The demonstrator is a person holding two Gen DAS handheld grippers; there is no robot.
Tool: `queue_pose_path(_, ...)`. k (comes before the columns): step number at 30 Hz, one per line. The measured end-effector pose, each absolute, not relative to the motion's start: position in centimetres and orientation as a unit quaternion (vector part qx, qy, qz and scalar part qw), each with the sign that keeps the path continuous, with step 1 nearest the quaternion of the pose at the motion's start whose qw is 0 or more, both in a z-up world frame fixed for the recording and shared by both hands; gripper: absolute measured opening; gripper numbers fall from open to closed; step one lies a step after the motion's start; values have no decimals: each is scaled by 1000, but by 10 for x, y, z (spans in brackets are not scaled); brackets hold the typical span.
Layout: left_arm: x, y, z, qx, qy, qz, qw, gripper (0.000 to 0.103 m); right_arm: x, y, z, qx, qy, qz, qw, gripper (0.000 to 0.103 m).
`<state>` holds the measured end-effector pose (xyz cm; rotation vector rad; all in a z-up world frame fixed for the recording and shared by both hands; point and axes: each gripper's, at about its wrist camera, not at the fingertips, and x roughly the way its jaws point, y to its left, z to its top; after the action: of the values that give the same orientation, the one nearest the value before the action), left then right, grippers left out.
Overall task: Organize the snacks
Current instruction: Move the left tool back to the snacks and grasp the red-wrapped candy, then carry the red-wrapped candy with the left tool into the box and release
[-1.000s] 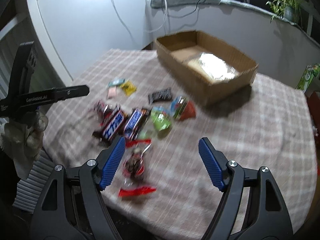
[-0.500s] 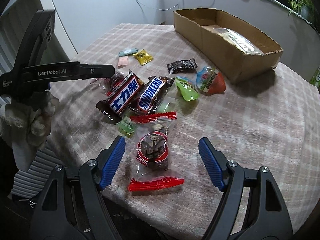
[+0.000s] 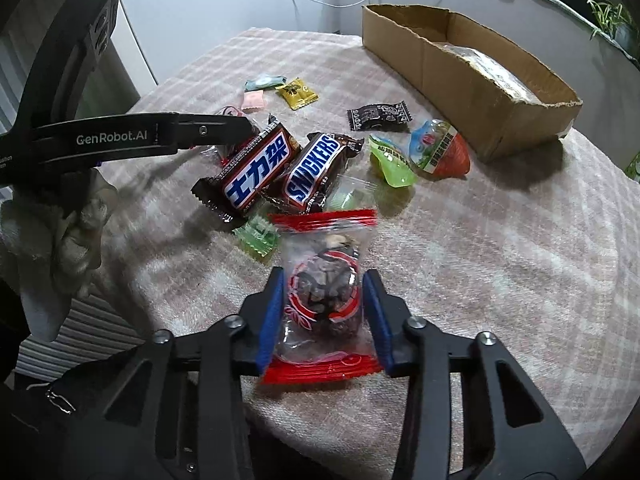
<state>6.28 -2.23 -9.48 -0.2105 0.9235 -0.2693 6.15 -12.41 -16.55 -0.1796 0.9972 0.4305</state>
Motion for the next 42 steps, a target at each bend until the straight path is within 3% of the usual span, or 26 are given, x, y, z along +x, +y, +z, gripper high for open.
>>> queue_pose_path(22, 66, -2, -68, -127, 410, -121, 895, 47, 71, -151, -132, -54, 435, 183, 880, 37)
queue_pose_path(42, 132, -18, -26, -110, 372, -141, 911, 47, 157, -187, -71, -22, 382, 162, 909, 37)
